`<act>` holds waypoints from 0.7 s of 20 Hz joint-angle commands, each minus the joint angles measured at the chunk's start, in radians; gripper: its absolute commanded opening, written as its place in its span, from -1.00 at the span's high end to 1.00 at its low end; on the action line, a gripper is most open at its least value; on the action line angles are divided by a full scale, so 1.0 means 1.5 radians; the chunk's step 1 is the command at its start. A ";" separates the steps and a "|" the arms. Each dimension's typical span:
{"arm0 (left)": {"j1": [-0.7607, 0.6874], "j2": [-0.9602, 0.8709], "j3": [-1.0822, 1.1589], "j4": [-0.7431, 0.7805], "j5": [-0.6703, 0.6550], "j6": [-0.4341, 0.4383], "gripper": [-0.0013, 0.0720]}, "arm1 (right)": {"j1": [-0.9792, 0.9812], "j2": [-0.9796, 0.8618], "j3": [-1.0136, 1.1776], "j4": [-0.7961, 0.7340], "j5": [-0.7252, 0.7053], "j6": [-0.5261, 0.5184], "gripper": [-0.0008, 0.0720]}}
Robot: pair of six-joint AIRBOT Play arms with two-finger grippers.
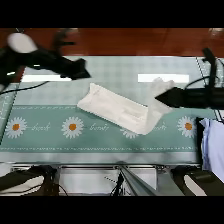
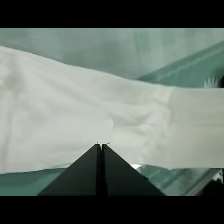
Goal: Fold the shirts.
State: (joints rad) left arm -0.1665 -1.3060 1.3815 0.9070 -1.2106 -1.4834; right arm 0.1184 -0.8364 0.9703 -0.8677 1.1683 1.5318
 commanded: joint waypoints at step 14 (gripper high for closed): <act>0.136 0.695 -0.597 0.024 0.036 -0.067 0.91 | 0.309 -0.644 0.423 0.105 -0.231 0.063 0.90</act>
State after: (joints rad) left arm 0.0353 -0.2989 0.5228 0.9421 -1.1549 -1.5639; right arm 0.5697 -1.7229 1.5448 -0.7635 0.8108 1.6218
